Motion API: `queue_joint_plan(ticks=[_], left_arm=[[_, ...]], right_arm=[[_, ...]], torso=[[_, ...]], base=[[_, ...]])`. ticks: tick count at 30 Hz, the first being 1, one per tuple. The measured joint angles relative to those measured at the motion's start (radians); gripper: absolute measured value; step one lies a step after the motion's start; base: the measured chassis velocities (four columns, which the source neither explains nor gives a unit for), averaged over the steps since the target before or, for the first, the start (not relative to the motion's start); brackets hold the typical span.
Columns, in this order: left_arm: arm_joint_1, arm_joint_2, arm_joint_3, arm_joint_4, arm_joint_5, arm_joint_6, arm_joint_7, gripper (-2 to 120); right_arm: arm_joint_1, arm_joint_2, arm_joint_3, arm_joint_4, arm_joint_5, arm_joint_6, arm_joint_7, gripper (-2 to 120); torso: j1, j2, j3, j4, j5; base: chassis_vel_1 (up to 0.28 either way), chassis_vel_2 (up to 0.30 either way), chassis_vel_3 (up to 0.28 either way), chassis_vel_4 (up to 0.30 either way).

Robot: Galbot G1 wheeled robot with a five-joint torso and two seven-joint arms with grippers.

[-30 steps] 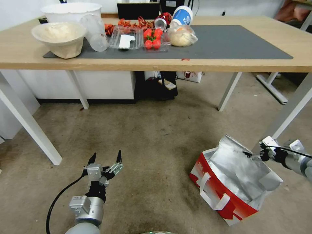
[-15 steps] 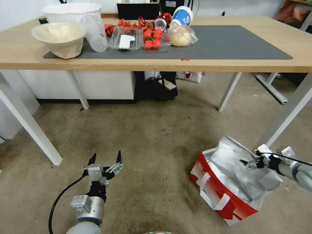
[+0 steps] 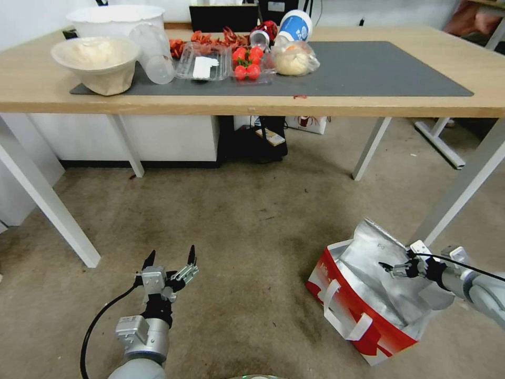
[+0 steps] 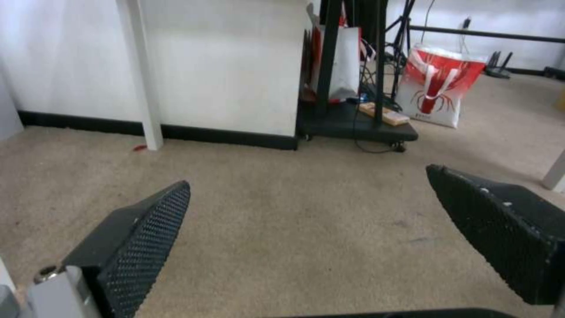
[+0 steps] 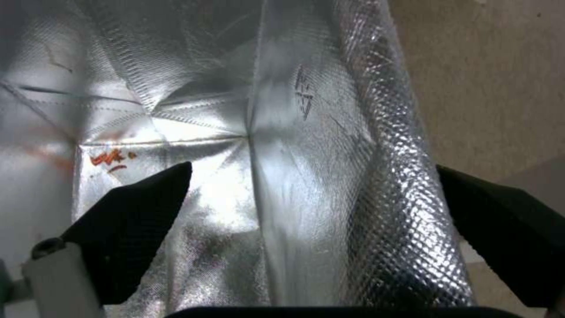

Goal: Pick up the food delivery bag from the floor and place it on the table.

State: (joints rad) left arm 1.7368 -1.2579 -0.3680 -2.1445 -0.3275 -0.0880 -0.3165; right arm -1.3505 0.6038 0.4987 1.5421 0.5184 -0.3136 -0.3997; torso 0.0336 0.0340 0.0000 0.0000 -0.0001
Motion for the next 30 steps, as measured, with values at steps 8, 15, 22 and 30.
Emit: queue_joint_plan(ticks=[8,15,22,30], left_arm=[[-0.005,-0.003,0.001,0.006,0.004,-0.002,0.006,100],[-0.004,-0.006,0.003,0.013,0.015,-0.014,0.006,100],[-0.002,-0.001,0.002,0.006,0.013,-0.014,0.001,100],[0.009,0.000,0.001,-0.010,0.012,-0.016,-0.001,100]], right_arm=[[-0.001,-0.002,-0.001,-0.001,0.017,0.013,-0.007,75],[-0.025,-0.010,0.019,0.015,0.016,0.015,-0.007,45],[-0.049,-0.016,0.041,0.027,0.017,0.015,-0.007,21],[-0.082,-0.016,0.068,0.044,0.022,0.024,-0.008,0]], torso=[[0.000,0.000,0.000,0.0000,0.0001],[0.000,0.000,0.000,0.0000,0.0000],[0.000,0.000,0.000,-0.0001,0.0000],[0.000,0.000,0.000,-0.0001,0.0000]], base=[[0.000,0.000,0.000,0.000],[0.000,0.000,0.000,0.000],[0.000,0.000,0.000,0.000],[0.000,0.000,0.000,0.000]])
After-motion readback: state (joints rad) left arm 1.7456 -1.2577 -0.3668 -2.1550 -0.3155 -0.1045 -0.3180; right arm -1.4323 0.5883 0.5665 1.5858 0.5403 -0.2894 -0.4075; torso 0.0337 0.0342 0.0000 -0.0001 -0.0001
